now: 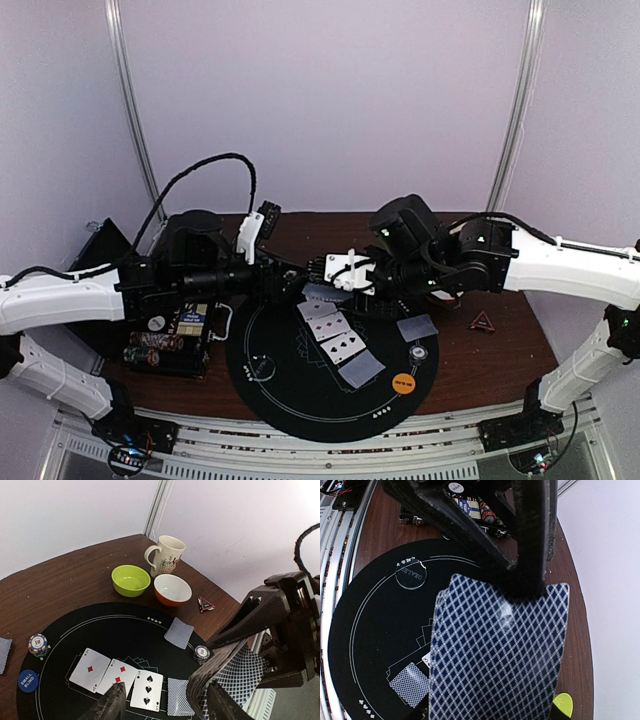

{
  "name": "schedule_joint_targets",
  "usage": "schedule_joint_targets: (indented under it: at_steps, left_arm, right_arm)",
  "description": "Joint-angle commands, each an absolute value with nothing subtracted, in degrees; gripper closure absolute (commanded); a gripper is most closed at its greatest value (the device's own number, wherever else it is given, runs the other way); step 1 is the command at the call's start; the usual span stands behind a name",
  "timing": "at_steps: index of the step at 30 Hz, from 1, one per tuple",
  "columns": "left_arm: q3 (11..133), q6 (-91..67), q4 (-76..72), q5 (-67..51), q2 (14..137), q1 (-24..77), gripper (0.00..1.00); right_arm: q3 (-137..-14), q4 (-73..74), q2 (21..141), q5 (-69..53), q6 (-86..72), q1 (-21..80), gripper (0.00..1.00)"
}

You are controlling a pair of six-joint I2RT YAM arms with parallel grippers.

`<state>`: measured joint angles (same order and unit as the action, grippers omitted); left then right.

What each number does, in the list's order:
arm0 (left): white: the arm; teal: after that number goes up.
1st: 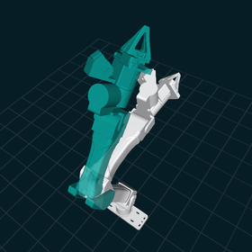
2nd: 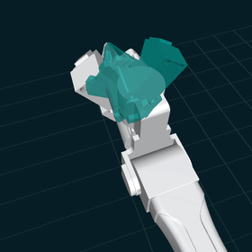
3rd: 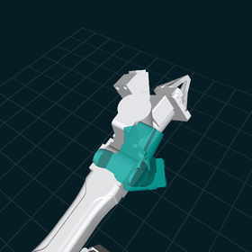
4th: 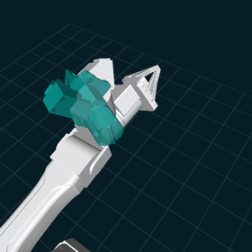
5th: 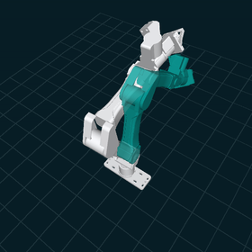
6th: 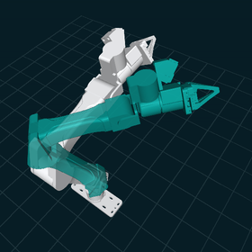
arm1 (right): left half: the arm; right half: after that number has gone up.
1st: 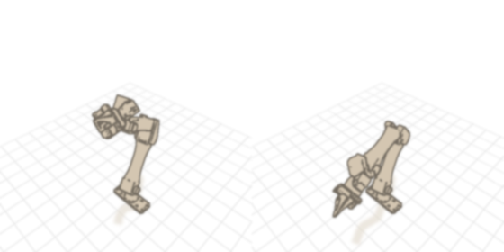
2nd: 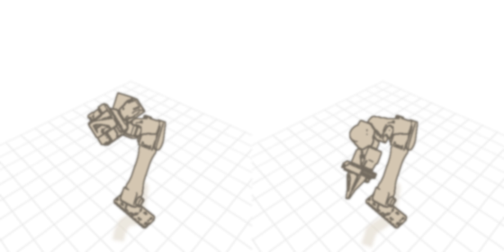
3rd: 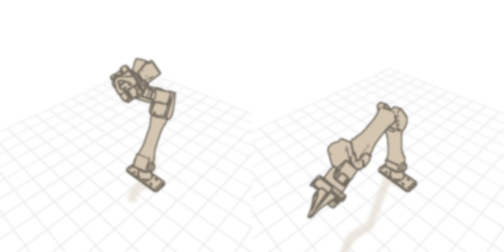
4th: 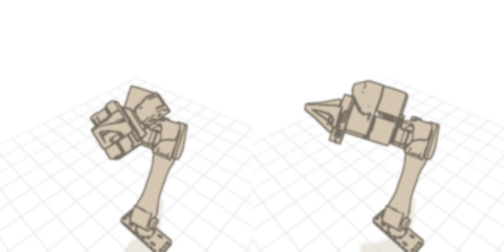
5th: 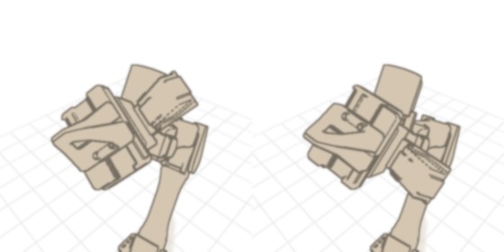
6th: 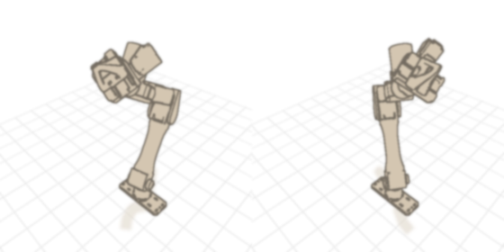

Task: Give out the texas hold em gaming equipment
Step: Pick up the poker card from the face-down deck piles.

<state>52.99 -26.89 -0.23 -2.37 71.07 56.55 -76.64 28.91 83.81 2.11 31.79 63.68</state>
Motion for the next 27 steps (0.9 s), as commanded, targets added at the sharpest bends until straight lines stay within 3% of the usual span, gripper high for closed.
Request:
schedule_joint_targets:
  at_steps: [1, 11, 15, 18, 27]
  left_arm:
    - [51.9, -25.8, -4.2, -5.9, 70.9, 56.1, 0.43]
    - [56.7, -22.8, -2.9, -8.2, 75.9, 56.1, 0.42]
    - [58.5, -22.3, -0.5, -5.7, 76.4, 56.1, 0.68]
    - [57.0, -22.7, -1.5, -2.9, 73.8, 56.1, 0.74]
    - [56.0, -22.3, -1.1, -6.7, 72.2, 56.1, 0.66]
  right_arm:
    - [-78.4, 28.0, 84.1, 2.6, 32.3, 64.0, 0.50]
    - [-78.5, 28.3, 84.1, 2.2, 32.4, 64.0, 0.50]
    - [-78.4, 28.2, 83.7, 2.4, 32.3, 64.0, 0.50]
    - [-78.0, 28.3, 83.3, 3.0, 32.5, 64.0, 0.50]
    - [-78.5, 28.4, 83.5, 3.4, 32.9, 64.1, 0.50]
